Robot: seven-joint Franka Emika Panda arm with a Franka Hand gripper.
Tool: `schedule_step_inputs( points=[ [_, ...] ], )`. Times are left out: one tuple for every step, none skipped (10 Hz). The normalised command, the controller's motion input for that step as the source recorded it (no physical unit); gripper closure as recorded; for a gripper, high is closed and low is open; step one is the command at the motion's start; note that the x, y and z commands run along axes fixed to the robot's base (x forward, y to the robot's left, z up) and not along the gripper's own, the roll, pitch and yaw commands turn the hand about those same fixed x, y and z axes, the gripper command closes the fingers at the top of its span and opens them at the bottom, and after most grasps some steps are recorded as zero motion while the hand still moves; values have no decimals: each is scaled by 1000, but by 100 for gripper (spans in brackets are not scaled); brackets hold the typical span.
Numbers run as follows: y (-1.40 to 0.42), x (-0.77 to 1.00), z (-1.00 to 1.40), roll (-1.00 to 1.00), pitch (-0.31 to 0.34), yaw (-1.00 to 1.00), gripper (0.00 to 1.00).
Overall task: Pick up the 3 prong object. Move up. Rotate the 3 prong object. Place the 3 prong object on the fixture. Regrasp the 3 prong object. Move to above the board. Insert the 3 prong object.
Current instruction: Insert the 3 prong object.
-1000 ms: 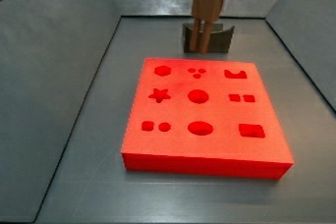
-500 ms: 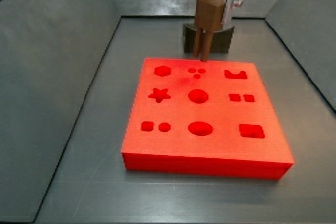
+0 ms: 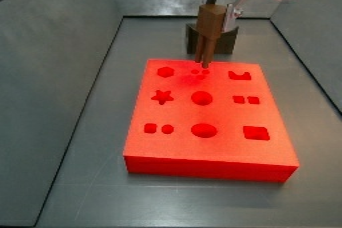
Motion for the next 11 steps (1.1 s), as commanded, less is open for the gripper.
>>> schedule_step_inputs(
  points=[
    [40,171,-26,0,-39,-306,100],
    [0,0,-17,0,0,0,100],
    [0,0,-117,0,0,-3,100],
    [0,0,-166,0,0,-23,100],
    [0,0,-169,0,-7,-20,100],
    [0,-40,-134,0,-20,-40,100],
    [0,-14,-109,0,-11,-29,100],
    [-20,-17,-114,0,-16,-26,100],
    [-6,0,-129,0,-3,-17,100],
    [-9,0,-160,0,-4,-11,100],
    [-31,0,-197,7,-7,-14,100]
  ],
)
